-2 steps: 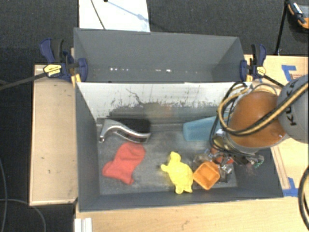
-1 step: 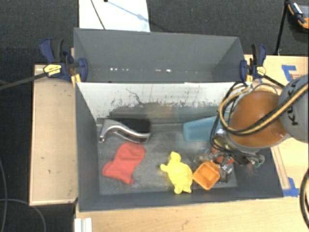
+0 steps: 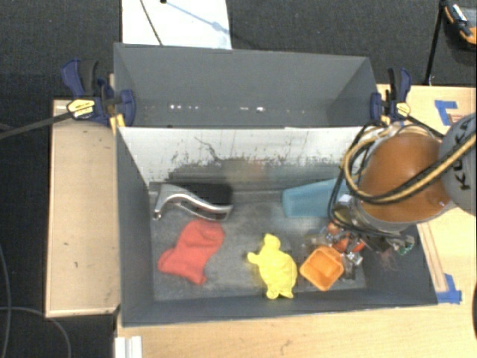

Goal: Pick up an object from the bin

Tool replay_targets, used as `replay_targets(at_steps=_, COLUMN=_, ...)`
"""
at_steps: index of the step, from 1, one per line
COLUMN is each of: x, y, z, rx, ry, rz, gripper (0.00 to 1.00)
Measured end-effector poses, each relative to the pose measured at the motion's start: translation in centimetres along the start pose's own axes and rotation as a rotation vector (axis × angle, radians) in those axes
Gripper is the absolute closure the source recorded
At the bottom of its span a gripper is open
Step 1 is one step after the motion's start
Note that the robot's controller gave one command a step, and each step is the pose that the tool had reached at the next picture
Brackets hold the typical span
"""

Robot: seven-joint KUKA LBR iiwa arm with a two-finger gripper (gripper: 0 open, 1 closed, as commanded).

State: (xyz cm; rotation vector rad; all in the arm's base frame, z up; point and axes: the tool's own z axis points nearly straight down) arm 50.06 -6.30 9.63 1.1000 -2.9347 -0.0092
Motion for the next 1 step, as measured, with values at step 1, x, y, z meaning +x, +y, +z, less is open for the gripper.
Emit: replay_targets(at_steps=1, x=-0.11, y=-0.13, z=-2.22, rx=0.006, ry=-0.005, rz=0.002, gripper=1.00)
